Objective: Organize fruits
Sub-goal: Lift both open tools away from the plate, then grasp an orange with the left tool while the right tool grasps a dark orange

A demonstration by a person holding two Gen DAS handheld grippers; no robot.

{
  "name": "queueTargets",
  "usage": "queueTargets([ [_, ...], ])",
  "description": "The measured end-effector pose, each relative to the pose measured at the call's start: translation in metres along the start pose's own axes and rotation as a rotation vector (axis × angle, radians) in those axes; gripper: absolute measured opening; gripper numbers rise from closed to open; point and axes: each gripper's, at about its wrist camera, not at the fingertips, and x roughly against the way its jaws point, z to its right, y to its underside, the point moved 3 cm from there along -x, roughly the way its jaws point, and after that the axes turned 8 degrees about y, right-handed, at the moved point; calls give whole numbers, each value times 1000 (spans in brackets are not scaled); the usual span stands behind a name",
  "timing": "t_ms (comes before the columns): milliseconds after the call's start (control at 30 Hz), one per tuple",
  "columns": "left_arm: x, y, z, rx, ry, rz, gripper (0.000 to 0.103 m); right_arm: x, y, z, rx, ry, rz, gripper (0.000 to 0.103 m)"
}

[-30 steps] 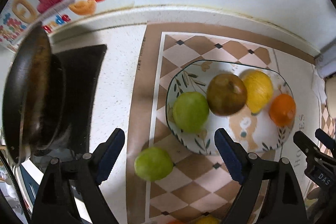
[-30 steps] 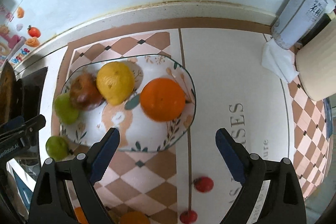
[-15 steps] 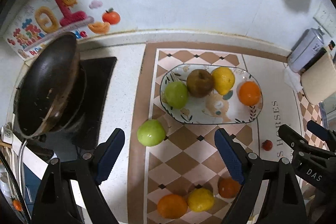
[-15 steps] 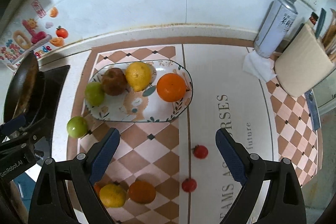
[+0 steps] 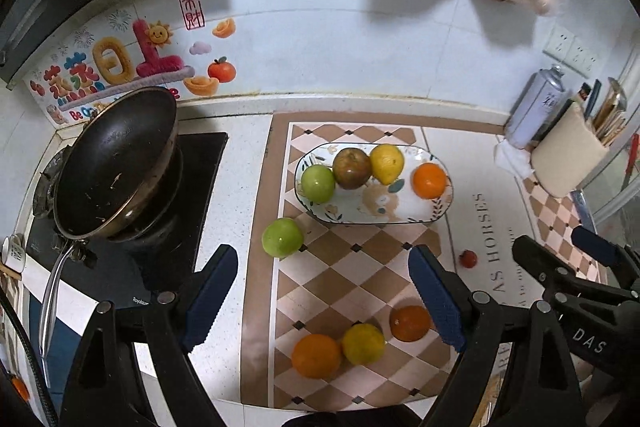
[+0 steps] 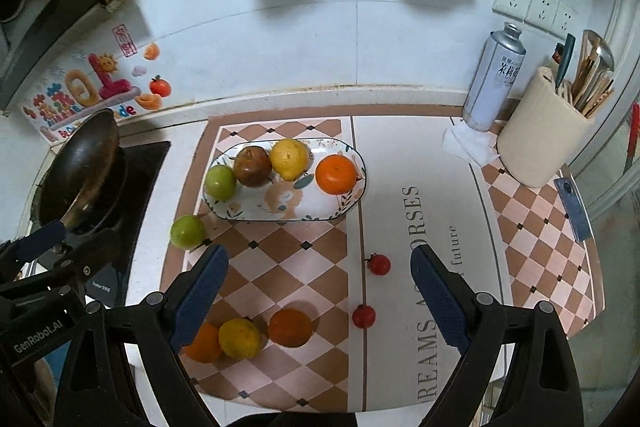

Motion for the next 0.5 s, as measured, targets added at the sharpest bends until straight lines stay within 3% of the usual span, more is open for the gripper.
queueTargets([
  [300, 14, 11, -3, 0, -7, 16, 87, 12, 15, 4, -59, -63, 29, 95],
  [400, 2, 18, -11, 7, -23, -28, 91, -14, 28, 2, -64, -107, -50, 95],
  [500, -20, 31, -24, 23, -45, -97, 95, -55, 50, -4, -80, -181, -185, 95],
])
